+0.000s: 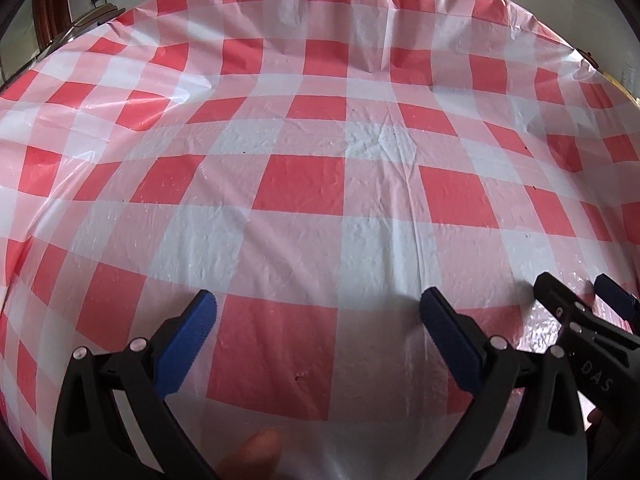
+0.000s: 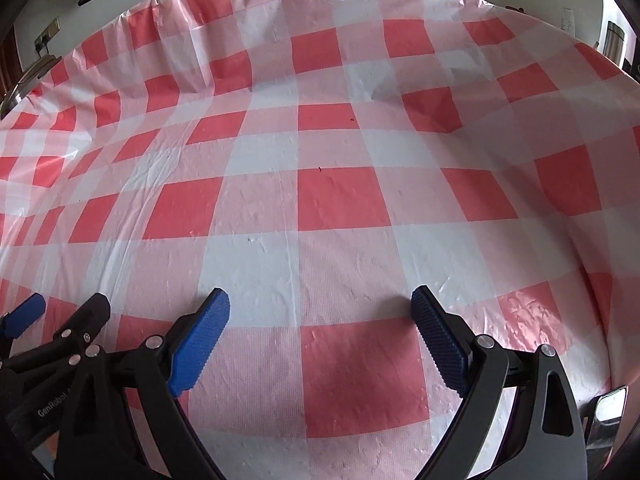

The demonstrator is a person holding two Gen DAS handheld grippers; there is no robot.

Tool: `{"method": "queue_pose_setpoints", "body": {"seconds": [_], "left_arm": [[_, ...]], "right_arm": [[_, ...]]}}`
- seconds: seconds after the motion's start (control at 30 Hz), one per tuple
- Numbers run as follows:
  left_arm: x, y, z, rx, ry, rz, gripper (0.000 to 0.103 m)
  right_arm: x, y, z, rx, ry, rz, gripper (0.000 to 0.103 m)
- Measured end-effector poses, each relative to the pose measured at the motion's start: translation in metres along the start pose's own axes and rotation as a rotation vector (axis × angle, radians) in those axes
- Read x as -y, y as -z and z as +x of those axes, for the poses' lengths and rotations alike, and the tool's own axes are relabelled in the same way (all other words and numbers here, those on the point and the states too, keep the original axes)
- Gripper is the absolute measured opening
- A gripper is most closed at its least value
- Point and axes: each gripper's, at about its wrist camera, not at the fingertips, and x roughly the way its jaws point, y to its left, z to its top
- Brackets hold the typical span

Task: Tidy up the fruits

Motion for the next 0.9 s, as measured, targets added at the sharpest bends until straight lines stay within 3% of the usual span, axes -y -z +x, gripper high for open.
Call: {"method": "queue_pose_setpoints", "body": {"seconds": [0.9], "left_arm": [[-0.013, 0.000, 0.002, 0.000, -0.015, -0.012, 0.102]], "right_arm": [[0.004, 0.004, 0.001, -0.005, -0.014, -0.004, 0.099]]}}
